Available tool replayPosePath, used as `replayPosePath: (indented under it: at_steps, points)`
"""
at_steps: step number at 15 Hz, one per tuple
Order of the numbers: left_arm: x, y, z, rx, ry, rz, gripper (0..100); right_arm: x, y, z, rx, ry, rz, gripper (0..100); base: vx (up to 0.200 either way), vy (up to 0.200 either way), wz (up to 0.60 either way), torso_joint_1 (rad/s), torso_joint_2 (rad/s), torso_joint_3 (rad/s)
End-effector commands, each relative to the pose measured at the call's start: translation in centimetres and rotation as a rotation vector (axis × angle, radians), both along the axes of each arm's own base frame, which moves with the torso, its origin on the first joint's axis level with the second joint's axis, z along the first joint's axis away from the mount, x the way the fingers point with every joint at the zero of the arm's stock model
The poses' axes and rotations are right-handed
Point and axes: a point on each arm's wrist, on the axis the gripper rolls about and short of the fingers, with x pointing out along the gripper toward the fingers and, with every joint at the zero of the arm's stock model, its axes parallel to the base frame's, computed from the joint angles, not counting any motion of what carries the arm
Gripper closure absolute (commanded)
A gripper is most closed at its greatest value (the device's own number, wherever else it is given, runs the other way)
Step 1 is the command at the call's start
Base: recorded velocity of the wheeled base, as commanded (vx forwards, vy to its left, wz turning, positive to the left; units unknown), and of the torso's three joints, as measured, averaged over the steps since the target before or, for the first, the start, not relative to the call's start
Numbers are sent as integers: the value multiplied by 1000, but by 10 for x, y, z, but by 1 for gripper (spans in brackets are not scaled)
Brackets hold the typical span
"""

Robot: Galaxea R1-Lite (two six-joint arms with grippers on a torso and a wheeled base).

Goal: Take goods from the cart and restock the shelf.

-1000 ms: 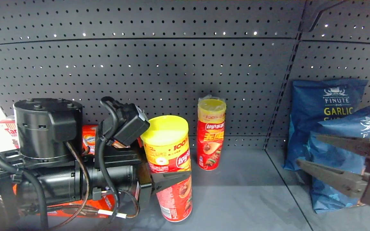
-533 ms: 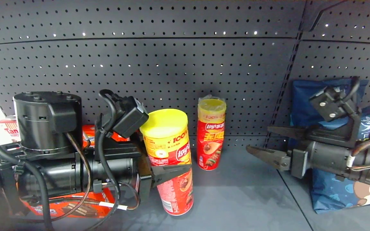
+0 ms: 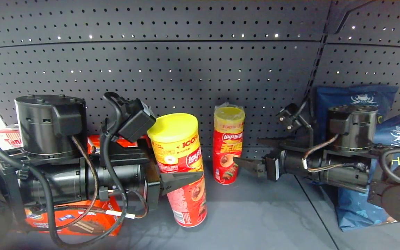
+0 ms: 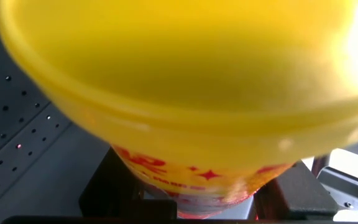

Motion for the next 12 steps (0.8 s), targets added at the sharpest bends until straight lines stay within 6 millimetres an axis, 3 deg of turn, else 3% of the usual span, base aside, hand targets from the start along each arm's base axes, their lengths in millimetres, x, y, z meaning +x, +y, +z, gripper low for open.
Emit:
replayPosePath:
  at_steps: [1, 12]
  points:
    - [1, 0, 0, 0, -1, 1, 100, 19, 11, -19, -28, 43, -1, 0, 0, 0, 0, 0, 0, 0]
    - [6, -3, 4, -8, -9, 3, 100, 56, 33, -52, -48, 78, -5, 0, 0, 0, 0, 0, 0, 0]
